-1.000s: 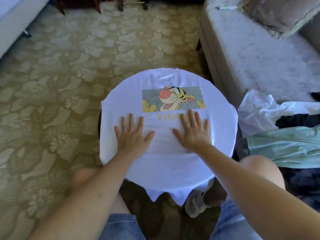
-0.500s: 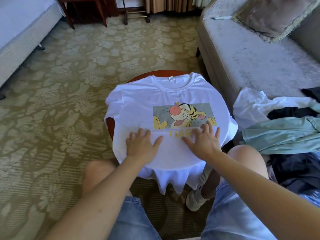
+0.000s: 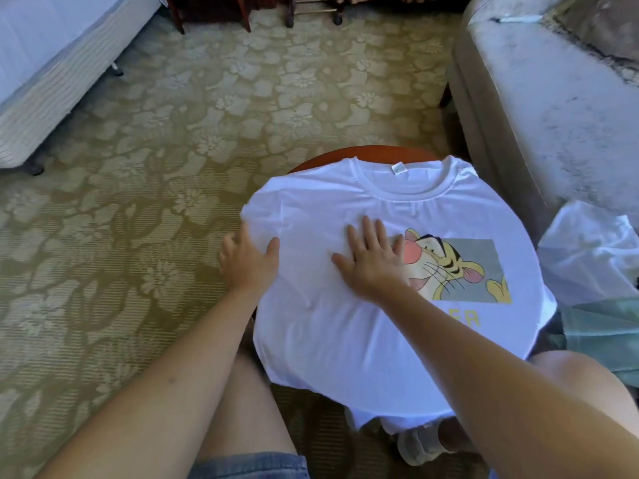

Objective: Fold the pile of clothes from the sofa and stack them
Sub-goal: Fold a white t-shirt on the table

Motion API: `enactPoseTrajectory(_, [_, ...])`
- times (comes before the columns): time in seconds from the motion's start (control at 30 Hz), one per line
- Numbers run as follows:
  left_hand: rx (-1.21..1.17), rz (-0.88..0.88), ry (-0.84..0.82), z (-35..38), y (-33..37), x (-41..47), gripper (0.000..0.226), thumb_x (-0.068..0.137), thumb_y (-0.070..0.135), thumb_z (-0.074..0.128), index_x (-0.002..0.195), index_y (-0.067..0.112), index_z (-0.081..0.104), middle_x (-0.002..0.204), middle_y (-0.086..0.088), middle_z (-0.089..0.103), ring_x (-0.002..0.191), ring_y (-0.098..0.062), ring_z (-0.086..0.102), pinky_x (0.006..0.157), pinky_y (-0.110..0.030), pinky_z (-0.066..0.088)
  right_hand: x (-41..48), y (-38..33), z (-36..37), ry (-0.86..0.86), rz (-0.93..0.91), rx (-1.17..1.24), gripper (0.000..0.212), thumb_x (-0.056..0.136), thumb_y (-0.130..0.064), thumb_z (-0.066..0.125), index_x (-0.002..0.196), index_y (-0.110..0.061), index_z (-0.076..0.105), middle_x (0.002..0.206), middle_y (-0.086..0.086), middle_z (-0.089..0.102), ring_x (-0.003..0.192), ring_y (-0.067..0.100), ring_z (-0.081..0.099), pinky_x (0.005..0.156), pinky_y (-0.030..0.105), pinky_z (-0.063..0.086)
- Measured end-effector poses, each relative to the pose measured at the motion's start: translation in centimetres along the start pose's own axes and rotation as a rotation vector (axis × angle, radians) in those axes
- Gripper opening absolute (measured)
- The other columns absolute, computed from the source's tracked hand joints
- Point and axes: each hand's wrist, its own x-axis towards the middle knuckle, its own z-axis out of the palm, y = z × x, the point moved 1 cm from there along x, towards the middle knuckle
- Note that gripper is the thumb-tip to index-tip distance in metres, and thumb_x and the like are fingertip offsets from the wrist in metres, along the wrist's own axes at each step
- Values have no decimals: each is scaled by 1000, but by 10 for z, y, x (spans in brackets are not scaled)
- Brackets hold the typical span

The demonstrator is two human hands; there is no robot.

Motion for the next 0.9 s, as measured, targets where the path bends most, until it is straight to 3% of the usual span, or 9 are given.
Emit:
enactPoseTrajectory(0.23, [-135, -146, -104, 16, 13, 14, 97, 74, 76, 51, 152, 33, 12, 153, -13, 26, 139, -35, 30, 109, -54, 32, -4, 74, -16, 55, 78, -68, 71, 94, -65, 18, 155, -30, 4, 163, 0, -8, 150, 21, -7, 117, 53, 1])
enactPoseTrajectory(0.33, [-117, -154, -152, 15, 13, 13, 105, 74, 71, 59, 153, 33, 2, 156, -12, 23, 141, -36, 27, 109, -55, 33, -8, 84, -15, 64, 77, -87, 72, 94, -65, 18, 155, -29, 6, 163, 1, -6, 150, 21, -6, 117, 53, 3])
enactPoseTrajectory(0.47, [-275, -151, -144, 6, 12, 20, 109, 57, 59, 75, 145, 39, 14, 139, -10, 45, 124, -34, 47, 96, -52, 47, -8, 83, -16, 62, 69, -80, 76, 90, -68, 12, 155, -29, 6, 163, 0, -6, 150, 21, -6, 117, 53, 3])
enactPoseTrajectory(0.53, [-356, -201, -166, 2, 10, 25, 114, 64, 61, 75, 151, 39, 4, 149, -8, 37, 132, -32, 42, 101, -48, 44, -9, 83, -17, 60, 67, -83, 80, 86, -71, 5, 155, -29, 6, 163, 0, -6, 149, 21, -6, 117, 53, 3])
enactPoseTrajectory(0.73, [-527, -248, -200, -2, 5, 49, 91, 91, 48, 59, 155, 31, -3, 159, -1, 23, 143, -27, 29, 107, -40, 33, -9, 81, -17, 47, 79, -111, 72, 94, -64, 16, 155, -29, 3, 163, -2, -9, 149, 20, -10, 117, 52, 0])
enactPoseTrajectory(0.83, [-574, -147, -208, -2, 3, 60, 81, 93, 28, 61, 155, 34, 9, 158, 1, 27, 139, -21, 34, 96, -30, 35, -7, 79, -17, 38, 86, -132, 71, 95, -63, 17, 155, -29, 2, 163, -1, -9, 149, 20, -11, 118, 52, 1])
enactPoseTrajectory(0.9, [-599, -96, -187, 0, 1, 67, 71, 91, 15, 59, 152, 33, 27, 153, 2, 36, 123, -15, 48, 85, -23, 39, -4, 76, -17, 34, 81, -143, 72, 94, -63, 15, 155, -28, 1, 163, -1, -10, 149, 21, -11, 119, 52, 2])
